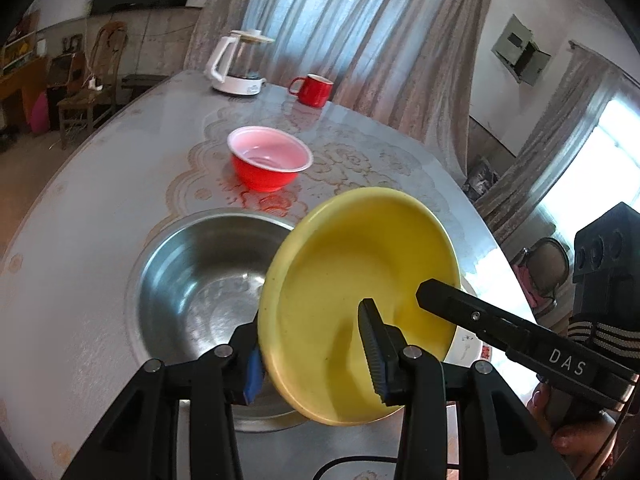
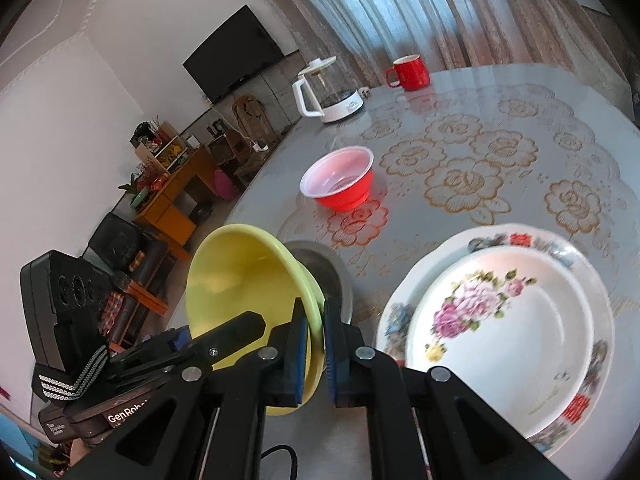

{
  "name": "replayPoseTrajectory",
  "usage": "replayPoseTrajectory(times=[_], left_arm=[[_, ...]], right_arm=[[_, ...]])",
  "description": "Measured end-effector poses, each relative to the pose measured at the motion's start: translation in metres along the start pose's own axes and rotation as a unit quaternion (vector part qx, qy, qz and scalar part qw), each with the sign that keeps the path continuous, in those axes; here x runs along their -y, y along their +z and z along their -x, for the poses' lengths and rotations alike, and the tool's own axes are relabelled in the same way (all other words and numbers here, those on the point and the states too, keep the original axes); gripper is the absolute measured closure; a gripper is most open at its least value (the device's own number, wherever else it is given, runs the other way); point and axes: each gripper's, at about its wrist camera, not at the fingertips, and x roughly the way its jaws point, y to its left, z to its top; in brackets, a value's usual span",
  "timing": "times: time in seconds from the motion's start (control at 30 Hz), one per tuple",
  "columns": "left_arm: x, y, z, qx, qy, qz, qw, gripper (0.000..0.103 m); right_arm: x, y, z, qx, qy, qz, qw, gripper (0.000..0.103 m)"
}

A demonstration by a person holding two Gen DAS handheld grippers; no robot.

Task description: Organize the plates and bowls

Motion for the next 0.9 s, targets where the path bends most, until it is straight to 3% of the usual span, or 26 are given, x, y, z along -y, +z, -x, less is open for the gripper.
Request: replayPoseTrajectory(times=[0.43, 0.9], left_arm=[[-0.036, -0.004, 0.003, -0.002, 0.023, 0.025, 0.9994, 0.062], [-0.043, -0.002, -0.019, -0.027, 0.028, 0.014, 0.9992, 0.060]], right_arm=[[-0.025, -0.008, -0.042, -0.037, 0.003, 0.012, 0.999, 0.095], [-0.016, -0.010, -0.065, -0.063, -0.018, 0.000, 0.998, 0.095]])
